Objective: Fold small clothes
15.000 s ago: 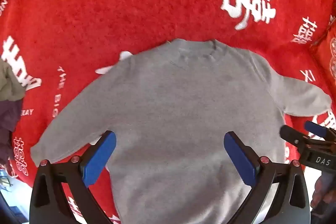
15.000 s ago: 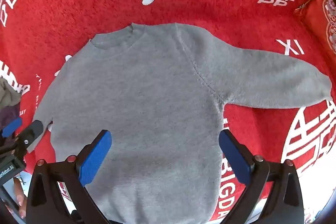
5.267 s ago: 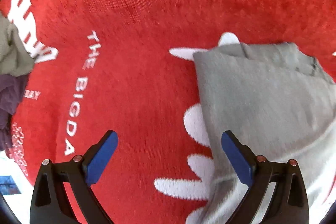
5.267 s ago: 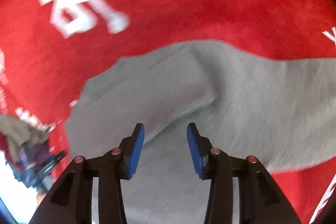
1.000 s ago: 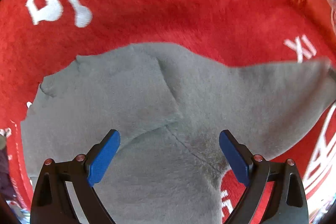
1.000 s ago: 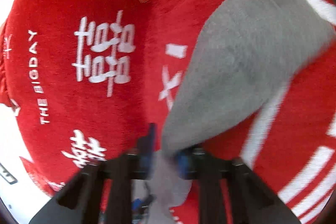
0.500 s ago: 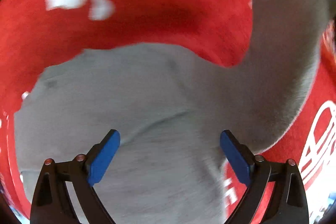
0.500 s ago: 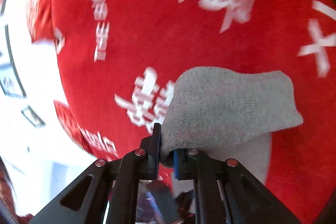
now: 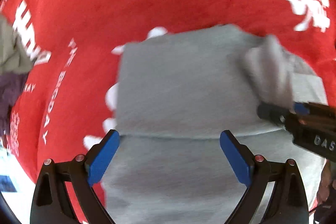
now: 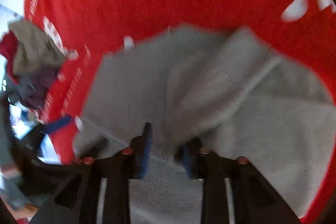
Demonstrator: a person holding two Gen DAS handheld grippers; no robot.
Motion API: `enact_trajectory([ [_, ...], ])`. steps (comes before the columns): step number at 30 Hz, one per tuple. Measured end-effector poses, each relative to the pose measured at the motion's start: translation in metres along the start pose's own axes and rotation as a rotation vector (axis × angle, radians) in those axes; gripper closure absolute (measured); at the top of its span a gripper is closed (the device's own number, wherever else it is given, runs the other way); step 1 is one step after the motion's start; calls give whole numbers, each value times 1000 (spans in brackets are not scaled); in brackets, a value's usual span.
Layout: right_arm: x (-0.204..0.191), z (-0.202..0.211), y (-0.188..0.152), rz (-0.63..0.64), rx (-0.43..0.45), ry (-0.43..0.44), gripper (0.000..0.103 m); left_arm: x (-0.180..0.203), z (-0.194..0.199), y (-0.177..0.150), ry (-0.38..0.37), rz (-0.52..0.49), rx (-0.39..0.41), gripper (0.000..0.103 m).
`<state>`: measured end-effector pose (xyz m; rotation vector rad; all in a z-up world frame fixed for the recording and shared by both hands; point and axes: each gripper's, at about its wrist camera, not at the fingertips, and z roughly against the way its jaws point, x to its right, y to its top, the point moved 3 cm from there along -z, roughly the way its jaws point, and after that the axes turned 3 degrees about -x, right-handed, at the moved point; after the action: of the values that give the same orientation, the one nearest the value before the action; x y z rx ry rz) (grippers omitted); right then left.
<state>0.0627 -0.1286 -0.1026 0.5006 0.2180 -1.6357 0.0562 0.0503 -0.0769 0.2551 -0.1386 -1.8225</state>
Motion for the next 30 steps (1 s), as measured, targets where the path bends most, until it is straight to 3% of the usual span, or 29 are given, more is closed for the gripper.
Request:
enact_trajectory([
  [3, 3, 9, -1, -94, 47, 61, 45, -22, -13, -11, -24, 42, -29, 6],
  [9, 64, 21, 8, -484, 138, 205, 45, -25, -25, -15, -56, 94, -36, 6],
  [10, 69, 17, 12, -552, 140, 225, 54, -26, -24, -15, -61, 104, -37, 6],
  [11, 75, 13, 15, -603, 154, 259, 89, -30, -23, -15, -63, 110, -32, 6],
  [12, 75, 12, 18, -628, 172, 275, 95, -33, -21, -15, -62, 113, -30, 6],
  [14, 57, 19, 27, -548, 226, 267, 95, -46, -18, -17, -60, 125, -19, 6],
  [17, -14, 21, 39, -206, 210, 177, 95, -65, -17, -23, -48, 141, -29, 6],
  [20, -88, -8, 33, 152, 106, 6, 91, -89, -23, -29, -28, 182, -60, 6],
  [23, -122, -55, 12, 346, -37, -165, 88, -110, -23, -33, -6, 222, -65, 6],
  [24, -126, -65, 2, 390, -66, -220, 86, -114, -22, -34, -7, 229, -65, 6],
  [26, -133, -61, -13, 428, -43, -246, 68, -117, -18, -34, -36, 224, -59, 6],
  [28, -133, -46, -22, 378, -56, -172, 52, -114, -14, -30, -62, 196, -50, 6],
  [30, -120, -25, -30, 274, -46, -94, 52, -99, -7, -20, -89, 148, -30, 6],
])
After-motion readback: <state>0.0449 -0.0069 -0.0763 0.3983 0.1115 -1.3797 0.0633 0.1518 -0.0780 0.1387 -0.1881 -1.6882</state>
